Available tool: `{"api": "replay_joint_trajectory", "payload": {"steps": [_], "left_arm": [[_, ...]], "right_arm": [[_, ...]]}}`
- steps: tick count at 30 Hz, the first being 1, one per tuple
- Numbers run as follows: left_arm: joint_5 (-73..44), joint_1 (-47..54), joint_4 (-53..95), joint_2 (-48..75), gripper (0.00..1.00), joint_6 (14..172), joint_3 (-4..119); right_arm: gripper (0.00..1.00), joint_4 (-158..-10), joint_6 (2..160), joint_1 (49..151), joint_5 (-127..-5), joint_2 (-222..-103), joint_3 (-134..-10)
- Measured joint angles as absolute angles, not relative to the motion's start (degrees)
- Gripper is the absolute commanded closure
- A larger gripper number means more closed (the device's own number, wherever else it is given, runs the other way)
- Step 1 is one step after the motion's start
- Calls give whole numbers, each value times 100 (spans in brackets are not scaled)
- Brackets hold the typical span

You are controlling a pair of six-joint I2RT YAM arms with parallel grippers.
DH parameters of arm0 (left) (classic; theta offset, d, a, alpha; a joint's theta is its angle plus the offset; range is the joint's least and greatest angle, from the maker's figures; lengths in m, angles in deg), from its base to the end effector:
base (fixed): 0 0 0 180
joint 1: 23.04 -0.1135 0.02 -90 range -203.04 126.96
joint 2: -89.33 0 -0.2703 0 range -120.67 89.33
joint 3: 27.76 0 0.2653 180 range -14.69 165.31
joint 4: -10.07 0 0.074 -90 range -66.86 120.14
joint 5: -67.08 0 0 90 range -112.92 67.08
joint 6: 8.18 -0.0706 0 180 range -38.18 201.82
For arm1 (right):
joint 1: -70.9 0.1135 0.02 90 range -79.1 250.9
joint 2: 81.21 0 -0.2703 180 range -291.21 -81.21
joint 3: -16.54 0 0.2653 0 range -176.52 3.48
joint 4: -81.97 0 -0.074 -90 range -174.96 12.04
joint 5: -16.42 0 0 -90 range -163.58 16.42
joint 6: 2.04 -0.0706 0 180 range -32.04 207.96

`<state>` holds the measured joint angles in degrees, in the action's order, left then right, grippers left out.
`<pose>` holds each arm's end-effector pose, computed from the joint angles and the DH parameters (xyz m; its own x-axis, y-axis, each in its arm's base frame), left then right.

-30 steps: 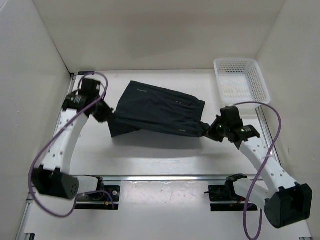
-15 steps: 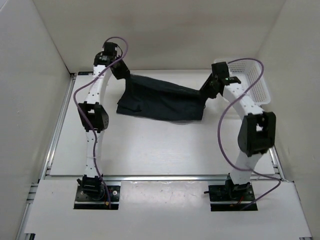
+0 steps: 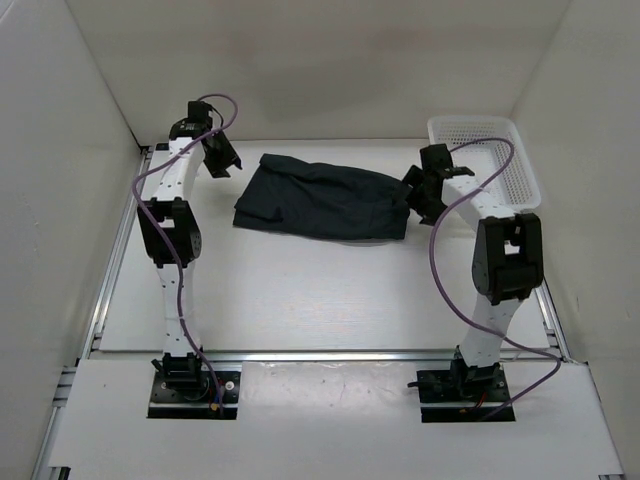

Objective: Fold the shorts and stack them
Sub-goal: Fold the shorts

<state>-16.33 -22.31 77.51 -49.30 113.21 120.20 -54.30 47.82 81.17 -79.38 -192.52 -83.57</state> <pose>0.5606 -0.0152 0.2128 -0.7629 -0.5077 -0.4002 -0.3797 0.8529 -0.3583 0.4552 0.0752 0.1957 -0.6932 0.5262 -0.4926 0.4272 0.8504 0.3072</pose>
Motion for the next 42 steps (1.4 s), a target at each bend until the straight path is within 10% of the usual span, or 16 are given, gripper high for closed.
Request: {"api": "replay_joint_trajectory", "payload": {"steps": [4,10,17,20,23,26,42], "left_arm": [[-1751,-2119,7904,-4580,21,11151,11583],[-1793,-1988,8157,-4737,17,11066,11229],[-1797,-1982,8293,-5255,33,11066,11231],[-1795,-1993,8302,-5288,44,11081,11301],[-1797,-1993,8280,-5341,89,11142,11357],[-1789,-1993,8273,-5387,89,11133,11362],[-2099,-1990,8267,-3157,89,11031,8947]], "right_arm": [[4,-5463,4697,8119,-7682,-18717,-7419],[3,-5692,4544,8101,-7116,-18509,-6792],[19,-6248,4316,8103,-6371,-18835,-6759],[49,-6335,4251,8101,-6270,-19060,-6770],[83,-6363,4200,8099,-6255,-19206,-6770],[100,-6374,4183,8099,-6292,-19219,-6812],[100,-6326,4231,8136,-6465,-18765,-6744]]}}
